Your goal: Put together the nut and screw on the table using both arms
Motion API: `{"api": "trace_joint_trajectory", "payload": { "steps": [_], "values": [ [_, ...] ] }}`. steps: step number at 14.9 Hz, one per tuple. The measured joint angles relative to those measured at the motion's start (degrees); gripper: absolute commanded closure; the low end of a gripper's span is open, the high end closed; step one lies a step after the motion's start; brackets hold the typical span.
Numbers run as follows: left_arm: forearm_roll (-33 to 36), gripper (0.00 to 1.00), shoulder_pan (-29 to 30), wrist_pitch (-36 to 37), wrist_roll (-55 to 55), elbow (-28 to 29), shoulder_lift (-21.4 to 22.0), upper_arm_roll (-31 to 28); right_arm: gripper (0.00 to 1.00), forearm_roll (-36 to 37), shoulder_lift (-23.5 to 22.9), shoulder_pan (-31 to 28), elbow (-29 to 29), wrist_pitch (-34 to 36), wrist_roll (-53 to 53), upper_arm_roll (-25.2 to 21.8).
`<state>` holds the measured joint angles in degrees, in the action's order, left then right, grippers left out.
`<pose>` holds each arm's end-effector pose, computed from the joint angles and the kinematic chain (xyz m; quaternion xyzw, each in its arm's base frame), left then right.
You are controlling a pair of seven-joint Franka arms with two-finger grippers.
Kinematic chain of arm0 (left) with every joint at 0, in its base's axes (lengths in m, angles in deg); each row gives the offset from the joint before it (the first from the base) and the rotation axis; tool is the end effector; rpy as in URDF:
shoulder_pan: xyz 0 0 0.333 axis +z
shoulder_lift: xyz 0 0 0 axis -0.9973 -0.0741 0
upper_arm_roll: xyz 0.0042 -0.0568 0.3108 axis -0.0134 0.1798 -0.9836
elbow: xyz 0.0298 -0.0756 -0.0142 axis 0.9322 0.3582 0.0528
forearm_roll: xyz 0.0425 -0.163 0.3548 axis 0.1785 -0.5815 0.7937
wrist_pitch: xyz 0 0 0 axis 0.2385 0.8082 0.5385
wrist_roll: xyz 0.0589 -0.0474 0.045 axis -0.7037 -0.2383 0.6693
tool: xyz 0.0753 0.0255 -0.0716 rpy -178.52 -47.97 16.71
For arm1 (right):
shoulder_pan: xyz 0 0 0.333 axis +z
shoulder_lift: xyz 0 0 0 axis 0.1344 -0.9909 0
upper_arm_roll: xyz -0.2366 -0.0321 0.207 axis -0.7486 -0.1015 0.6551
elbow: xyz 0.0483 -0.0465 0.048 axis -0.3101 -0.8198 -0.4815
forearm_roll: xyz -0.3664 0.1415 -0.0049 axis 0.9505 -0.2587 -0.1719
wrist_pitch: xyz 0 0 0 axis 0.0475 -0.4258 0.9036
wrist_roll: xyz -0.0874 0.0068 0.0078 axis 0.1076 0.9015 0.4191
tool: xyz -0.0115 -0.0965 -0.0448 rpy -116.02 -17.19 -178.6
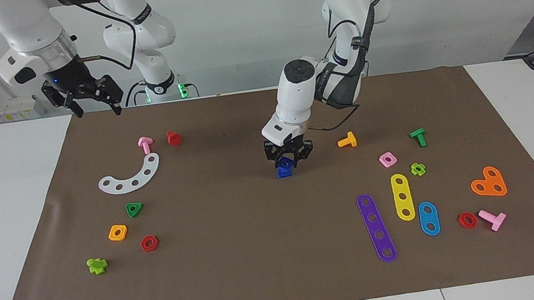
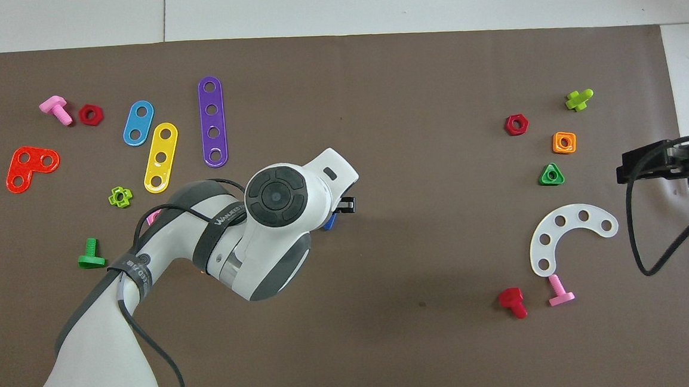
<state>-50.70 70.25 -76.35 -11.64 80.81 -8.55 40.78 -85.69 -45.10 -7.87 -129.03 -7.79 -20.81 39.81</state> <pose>0.5031 -0.3877 0.3584 0.9947 -0.0723 0.0441 0.0576 0.5256 0.0037 0.6400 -0.9978 0.0633 0.0175 0.0116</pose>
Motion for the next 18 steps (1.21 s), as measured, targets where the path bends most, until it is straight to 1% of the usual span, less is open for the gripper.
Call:
{"api": "trace_joint_trajectory", "payload": {
  "steps": [6,10,11,12,13,18],
  "values": [
    [1.2,0.46,-0.1,-1.5,0.0,1.1,0.0,0.1,0.0,0.0,0.0,-0.1,0.0,0.0,0.0,0.0],
    [1.4,0.42,-0.3,-2.2,0.0,2.0,0.0,0.1,0.0,0.0,0.0,-0.1,0.0,0.0,0.0,0.0],
    [1.6,0.25,-0.5,-2.3,0.0,2.1,0.0,0.1,0.0,0.0,0.0,-0.1,0.0,0.0,0.0,0.0],
    [1.7,0.02,-0.6,-2.4,0.0,2.3,0.0,0.1,0.0,0.0,0.0,-0.1,0.0,0.0,0.0,0.0],
    [1.9,0.0,-0.6,-2.6,0.0,2.3,0.0,0.1,0.0,0.0,0.0,-0.1,0.0,0.0,0.0,0.0],
    [2.1,0.0,-0.6,-2.5,0.0,2.3,0.5,0.1,0.0,0.0,0.0,-0.1,0.0,0.0,0.0,0.0]
  ]
}}
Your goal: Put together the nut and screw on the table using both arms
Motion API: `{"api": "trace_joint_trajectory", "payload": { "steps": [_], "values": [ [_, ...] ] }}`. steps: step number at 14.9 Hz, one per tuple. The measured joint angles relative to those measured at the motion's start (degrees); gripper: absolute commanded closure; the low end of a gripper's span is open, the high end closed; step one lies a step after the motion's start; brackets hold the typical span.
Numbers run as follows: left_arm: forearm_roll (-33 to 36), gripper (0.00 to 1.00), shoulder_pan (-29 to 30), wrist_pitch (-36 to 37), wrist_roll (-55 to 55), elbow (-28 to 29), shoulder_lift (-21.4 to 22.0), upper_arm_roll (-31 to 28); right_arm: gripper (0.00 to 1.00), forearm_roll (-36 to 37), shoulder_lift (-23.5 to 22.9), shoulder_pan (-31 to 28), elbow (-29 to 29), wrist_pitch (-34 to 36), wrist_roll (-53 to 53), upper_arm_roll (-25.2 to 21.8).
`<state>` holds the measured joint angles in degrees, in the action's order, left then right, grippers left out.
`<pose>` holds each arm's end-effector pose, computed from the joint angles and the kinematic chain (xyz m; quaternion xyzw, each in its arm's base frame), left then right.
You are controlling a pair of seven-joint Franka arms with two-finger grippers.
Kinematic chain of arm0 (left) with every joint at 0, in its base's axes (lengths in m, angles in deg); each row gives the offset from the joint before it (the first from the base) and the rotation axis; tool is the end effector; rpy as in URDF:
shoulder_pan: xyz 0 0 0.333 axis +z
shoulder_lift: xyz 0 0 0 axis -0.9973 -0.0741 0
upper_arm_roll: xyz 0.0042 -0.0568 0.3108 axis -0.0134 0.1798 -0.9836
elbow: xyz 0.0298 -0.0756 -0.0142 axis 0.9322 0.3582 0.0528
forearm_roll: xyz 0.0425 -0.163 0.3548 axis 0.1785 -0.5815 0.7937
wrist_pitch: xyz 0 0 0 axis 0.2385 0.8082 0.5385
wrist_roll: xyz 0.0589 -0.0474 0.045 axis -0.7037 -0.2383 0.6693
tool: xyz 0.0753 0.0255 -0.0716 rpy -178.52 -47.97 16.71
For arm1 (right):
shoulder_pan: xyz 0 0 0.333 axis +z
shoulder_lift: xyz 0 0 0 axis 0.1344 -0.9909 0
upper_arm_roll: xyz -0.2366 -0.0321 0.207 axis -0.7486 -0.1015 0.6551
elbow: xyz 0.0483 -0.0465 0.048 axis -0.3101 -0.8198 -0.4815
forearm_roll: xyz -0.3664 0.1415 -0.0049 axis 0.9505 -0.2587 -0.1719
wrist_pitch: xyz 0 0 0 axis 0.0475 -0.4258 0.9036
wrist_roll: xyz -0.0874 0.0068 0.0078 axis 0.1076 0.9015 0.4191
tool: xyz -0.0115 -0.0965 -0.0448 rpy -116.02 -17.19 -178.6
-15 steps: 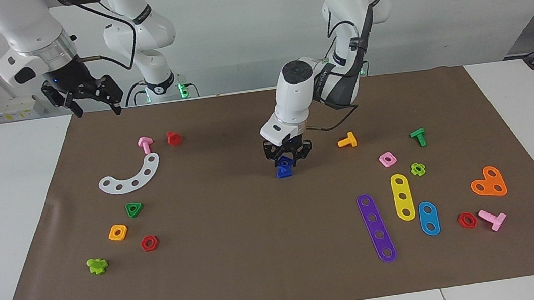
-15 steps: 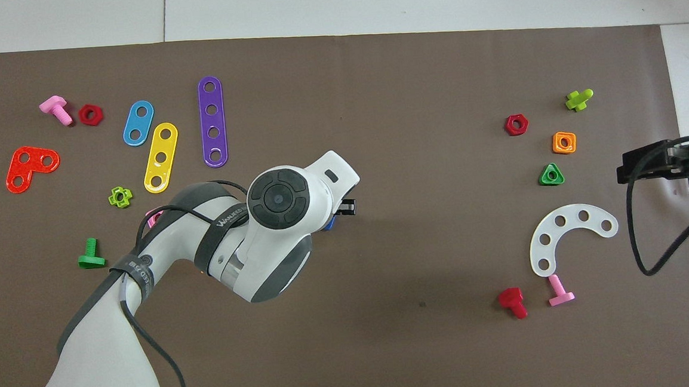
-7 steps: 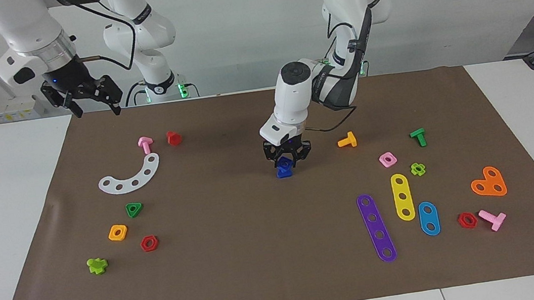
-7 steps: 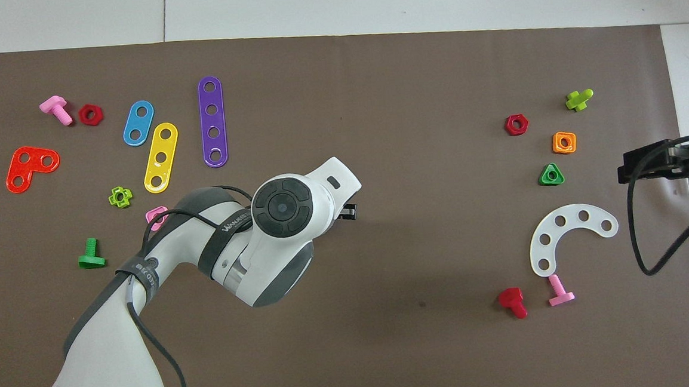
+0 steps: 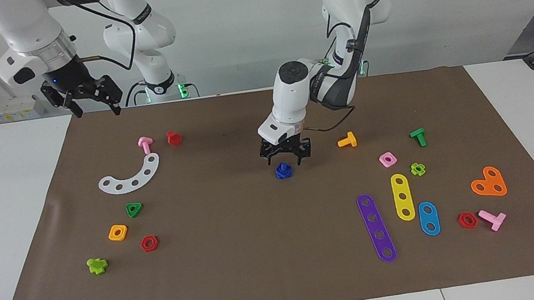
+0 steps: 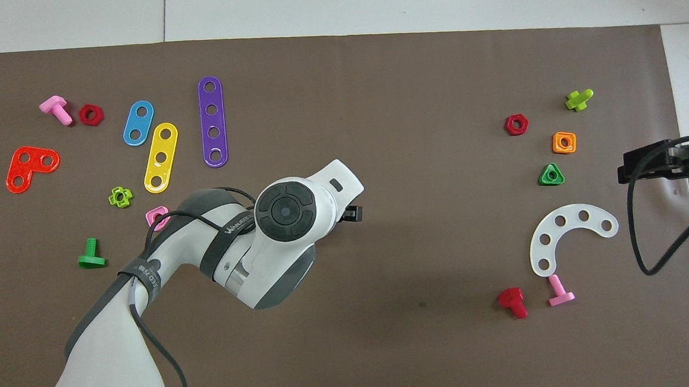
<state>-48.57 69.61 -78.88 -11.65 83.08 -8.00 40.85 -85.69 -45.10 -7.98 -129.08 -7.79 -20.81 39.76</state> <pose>0.4921 -0.3917 0.3505 0.9927 -0.0927 0.0582 0.0509 0.5256 0.0022 0.6396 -0.9977 0.0647 0.0180 0.0116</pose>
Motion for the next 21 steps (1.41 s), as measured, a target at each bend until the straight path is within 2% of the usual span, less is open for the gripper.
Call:
{"api": "trace_joint_trajectory", "payload": {
  "steps": [5,10,15,18,21],
  "values": [
    [0.0,0.0,0.9,5.8,-0.4,-0.2,4.6,-0.4,0.0,0.0,0.0,0.0,-0.1,0.0,0.0,0.0],
    [0.1,0.0,4.7,12.8,-6.6,-0.2,9.2,-1.8,0.0,0.7,0.0,0.0,-0.1,-0.5,1.1,0.0],
    [-0.1,0.0,5.5,16.5,-14.9,-0.2,12.6,-8.3,0.0,0.8,0.0,0.0,-0.1,-0.5,1.2,0.0],
    [-4.2,0.0,5.5,17.5,-22.2,-0.2,14.8,-13.1,0.0,0.8,0.0,0.0,-0.1,-0.5,1.2,0.0],
    [-6.8,0.0,5.7,21.9,-30.8,-0.3,18.7,-18.8,0.0,0.8,0.0,0.0,-0.1,-0.5,1.2,0.0]
  ]
}}
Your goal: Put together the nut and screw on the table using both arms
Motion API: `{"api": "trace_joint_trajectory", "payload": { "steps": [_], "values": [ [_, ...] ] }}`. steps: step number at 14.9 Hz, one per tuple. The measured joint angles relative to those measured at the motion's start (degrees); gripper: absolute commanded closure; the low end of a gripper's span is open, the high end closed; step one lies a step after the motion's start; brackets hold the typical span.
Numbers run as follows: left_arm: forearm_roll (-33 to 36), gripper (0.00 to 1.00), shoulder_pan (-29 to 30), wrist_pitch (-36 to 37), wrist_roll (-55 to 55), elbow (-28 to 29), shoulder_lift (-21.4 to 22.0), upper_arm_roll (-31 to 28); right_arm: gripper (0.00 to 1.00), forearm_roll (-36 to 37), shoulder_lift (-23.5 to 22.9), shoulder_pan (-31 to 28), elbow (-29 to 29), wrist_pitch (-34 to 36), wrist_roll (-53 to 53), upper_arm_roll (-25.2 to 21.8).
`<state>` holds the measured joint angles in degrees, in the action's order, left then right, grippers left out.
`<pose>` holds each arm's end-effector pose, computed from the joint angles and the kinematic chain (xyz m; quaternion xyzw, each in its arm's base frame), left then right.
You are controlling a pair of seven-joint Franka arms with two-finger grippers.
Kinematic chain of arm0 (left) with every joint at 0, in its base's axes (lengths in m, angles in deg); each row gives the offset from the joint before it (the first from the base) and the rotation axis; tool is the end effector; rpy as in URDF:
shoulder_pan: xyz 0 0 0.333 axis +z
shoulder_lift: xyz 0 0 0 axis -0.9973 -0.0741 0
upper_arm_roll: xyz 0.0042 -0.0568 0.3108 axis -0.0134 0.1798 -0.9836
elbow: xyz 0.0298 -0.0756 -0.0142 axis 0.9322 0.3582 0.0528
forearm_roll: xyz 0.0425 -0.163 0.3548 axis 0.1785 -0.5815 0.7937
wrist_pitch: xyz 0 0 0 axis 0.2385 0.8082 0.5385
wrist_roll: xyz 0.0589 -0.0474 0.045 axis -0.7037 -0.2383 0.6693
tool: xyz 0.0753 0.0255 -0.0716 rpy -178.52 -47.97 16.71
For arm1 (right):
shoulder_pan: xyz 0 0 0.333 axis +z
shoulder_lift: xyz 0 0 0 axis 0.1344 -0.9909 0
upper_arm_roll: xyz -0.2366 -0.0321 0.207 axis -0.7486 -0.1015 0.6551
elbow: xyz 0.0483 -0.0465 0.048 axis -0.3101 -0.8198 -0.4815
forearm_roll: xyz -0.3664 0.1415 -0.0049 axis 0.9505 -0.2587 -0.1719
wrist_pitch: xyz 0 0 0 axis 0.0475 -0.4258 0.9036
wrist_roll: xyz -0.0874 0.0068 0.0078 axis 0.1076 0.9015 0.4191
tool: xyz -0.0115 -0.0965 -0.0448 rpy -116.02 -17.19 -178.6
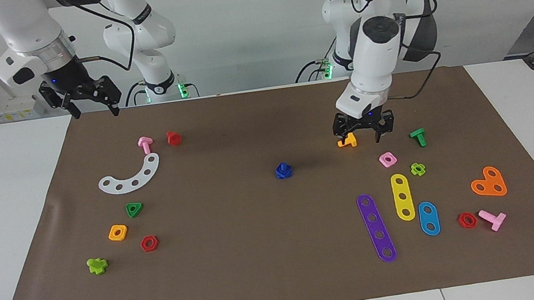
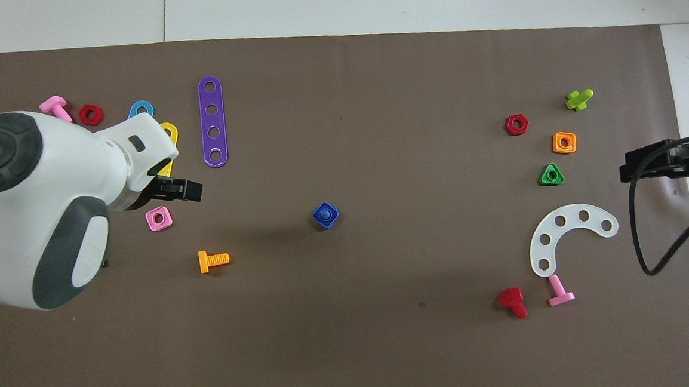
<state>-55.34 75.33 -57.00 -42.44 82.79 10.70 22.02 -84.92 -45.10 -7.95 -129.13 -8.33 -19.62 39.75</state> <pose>0.5456 -0.1484 0.4960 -0.9923 0.1172 -0.0381 0.0102 0.5267 0.0009 0.6399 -0.9984 0.0545 0.0132 0.0054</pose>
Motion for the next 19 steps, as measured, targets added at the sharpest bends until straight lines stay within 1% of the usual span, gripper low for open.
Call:
{"api": "trace_joint_trajectory", "payload": {
  "steps": [3,5,9,12,14,15,19],
  "values": [
    [-0.2,0.0,1.3,4.7,-2.9,-0.7,4.2,-3.5,0.0,0.0,0.0,0.0,0.0,0.0,0.0,0.0],
    [-0.2,0.0,3.0,7.8,-4.9,-3.0,5.3,-4.0,0.0,0.0,0.0,0.0,0.0,0.0,0.0,0.0],
    [-1.9,0.0,6.5,13.6,-6.4,-10.5,4.9,-4.2,0.0,0.0,0.0,0.0,0.0,0.0,0.0,0.0],
    [-2.2,0.0,7.5,21.2,-7.7,-18.3,2.8,-4.2,0.0,0.0,0.0,0.0,0.0,0.0,0.0,0.0],
    [-2.2,0.0,7.6,24.6,-7.9,-21.8,1.5,-4.2,0.0,0.0,0.0,0.0,-0.1,0.0,0.0,0.0],
    [-2.2,0.0,7.6,25.1,-7.9,-22.5,1.2,-4.2,0.0,0.0,0.0,0.0,-0.1,0.0,0.0,0.0],
    [-2.2,0.0,7.7,25.8,-7.9,-21.8,1.0,-4.3,0.0,0.0,0.0,0.0,-0.1,0.0,0.0,0.0]
  ]
}}
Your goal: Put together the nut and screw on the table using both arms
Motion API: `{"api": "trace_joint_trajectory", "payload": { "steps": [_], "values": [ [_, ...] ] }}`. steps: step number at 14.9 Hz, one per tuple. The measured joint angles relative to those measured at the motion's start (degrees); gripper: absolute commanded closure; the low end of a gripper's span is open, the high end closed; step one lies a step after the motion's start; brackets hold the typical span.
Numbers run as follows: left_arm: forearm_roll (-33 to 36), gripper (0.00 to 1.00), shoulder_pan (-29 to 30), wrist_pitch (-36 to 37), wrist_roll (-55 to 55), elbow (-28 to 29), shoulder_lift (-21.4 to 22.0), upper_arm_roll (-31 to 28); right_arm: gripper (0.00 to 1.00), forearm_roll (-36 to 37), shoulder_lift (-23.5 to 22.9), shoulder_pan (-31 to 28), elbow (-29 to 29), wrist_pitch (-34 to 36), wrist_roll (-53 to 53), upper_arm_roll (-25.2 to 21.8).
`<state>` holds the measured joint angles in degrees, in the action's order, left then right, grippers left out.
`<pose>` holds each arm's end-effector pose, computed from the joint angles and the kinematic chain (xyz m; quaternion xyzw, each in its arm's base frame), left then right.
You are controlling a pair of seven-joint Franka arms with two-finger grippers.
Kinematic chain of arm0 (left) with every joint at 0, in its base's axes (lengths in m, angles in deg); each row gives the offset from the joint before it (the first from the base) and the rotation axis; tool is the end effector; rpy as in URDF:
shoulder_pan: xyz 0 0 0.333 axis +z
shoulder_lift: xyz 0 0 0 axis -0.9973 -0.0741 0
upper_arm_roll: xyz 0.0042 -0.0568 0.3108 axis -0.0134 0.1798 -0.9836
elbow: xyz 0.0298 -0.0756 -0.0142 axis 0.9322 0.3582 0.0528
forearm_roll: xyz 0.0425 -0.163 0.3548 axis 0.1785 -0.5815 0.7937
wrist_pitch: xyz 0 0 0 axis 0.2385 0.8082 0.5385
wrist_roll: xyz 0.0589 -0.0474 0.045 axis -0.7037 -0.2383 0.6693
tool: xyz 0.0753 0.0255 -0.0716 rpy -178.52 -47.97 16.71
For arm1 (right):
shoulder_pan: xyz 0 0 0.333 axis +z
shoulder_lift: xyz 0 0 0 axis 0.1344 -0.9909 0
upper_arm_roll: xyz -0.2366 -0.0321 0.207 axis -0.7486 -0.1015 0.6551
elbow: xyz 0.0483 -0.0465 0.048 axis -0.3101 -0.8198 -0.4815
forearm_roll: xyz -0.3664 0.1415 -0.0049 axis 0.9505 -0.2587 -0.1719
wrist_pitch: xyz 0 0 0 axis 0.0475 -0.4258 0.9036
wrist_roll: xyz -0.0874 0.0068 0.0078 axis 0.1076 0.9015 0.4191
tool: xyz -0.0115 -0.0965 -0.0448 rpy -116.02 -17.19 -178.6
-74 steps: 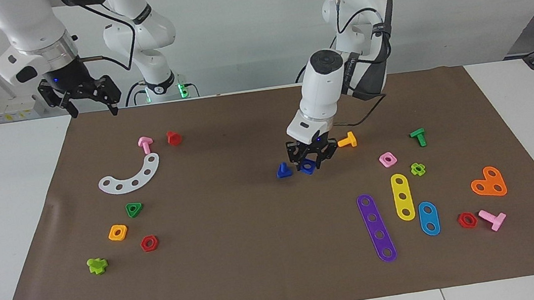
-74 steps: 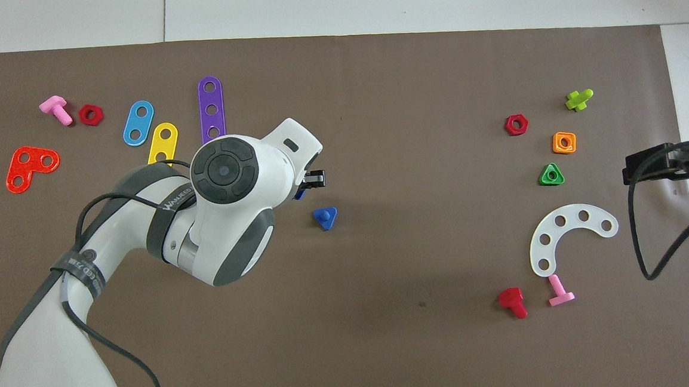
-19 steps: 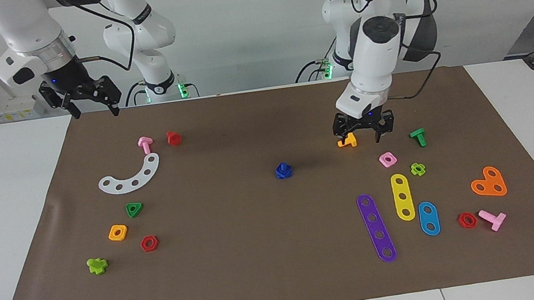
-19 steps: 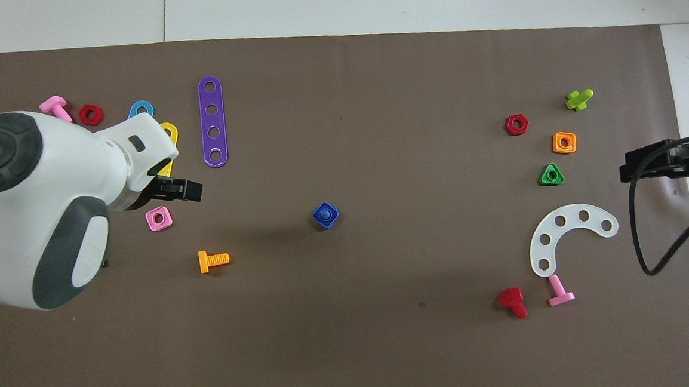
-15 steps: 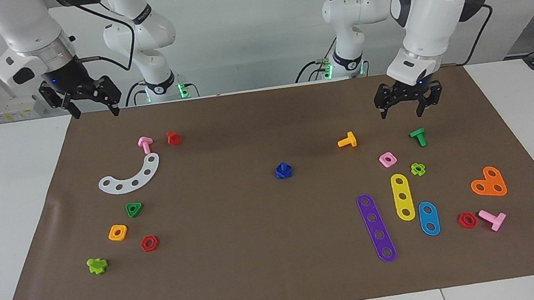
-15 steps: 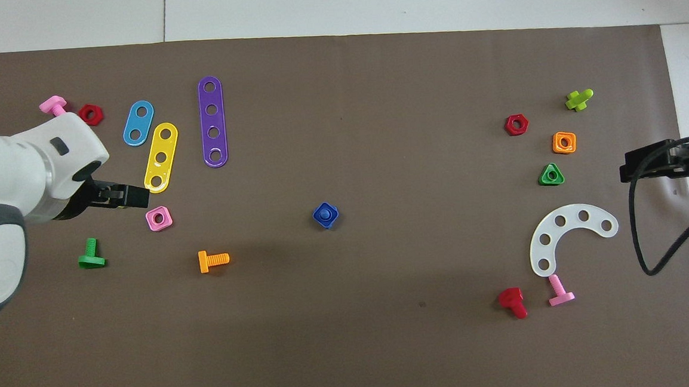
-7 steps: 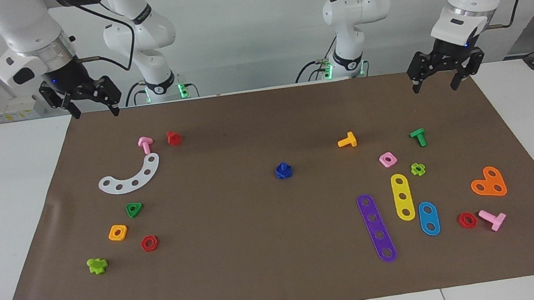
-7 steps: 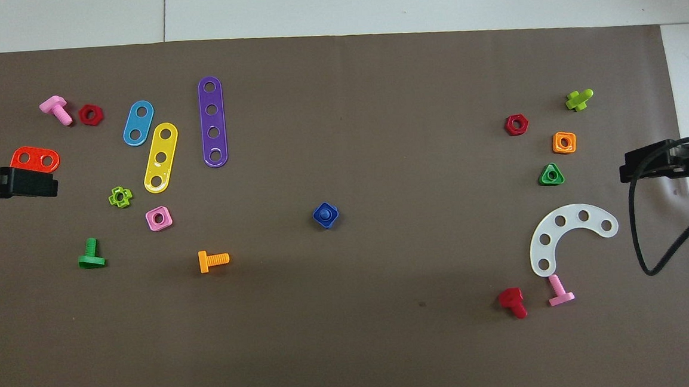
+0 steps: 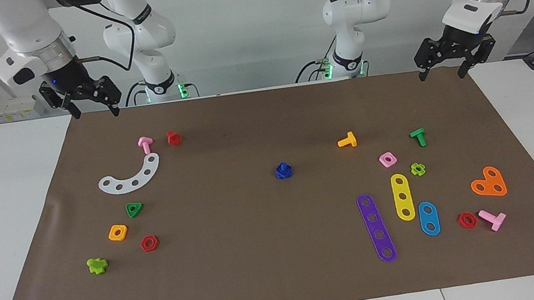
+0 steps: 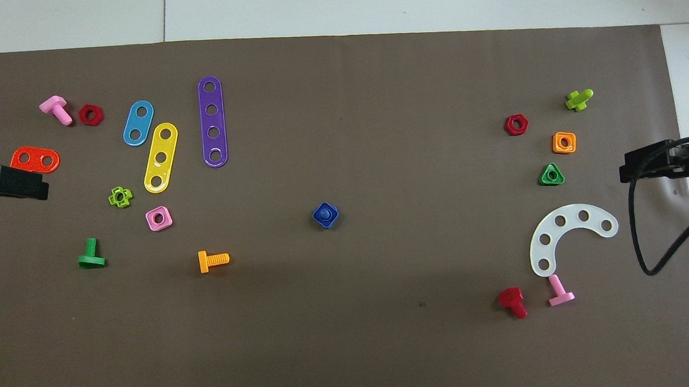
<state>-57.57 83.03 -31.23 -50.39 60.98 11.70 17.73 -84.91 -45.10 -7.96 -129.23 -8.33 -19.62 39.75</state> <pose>0.5437 -0.0332 0.6476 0.9971 -0.0759 0.0103 0.0021 0.5266 0.0008 0.6391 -0.9984 0.0546 0.0141 0.0052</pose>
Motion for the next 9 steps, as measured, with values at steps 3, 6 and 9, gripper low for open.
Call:
{"api": "trace_joint_trajectory", "payload": {
  "steps": [3,6,9],
  "values": [
    [0.0,0.0,0.0,0.7,0.0,0.1,0.0,0.0,0.0,0.0,0.0,0.0,0.0,0.0,0.0,0.0],
    [0.0,0.0,0.0,1.4,0.0,0.1,0.0,0.0,0.0,0.0,0.0,0.0,0.0,0.0,0.0,0.0],
    [0.0,0.0,0.0,1.5,0.0,0.1,0.0,0.0,0.0,0.0,0.0,0.0,0.0,0.0,0.0,0.0]
  ]
}}
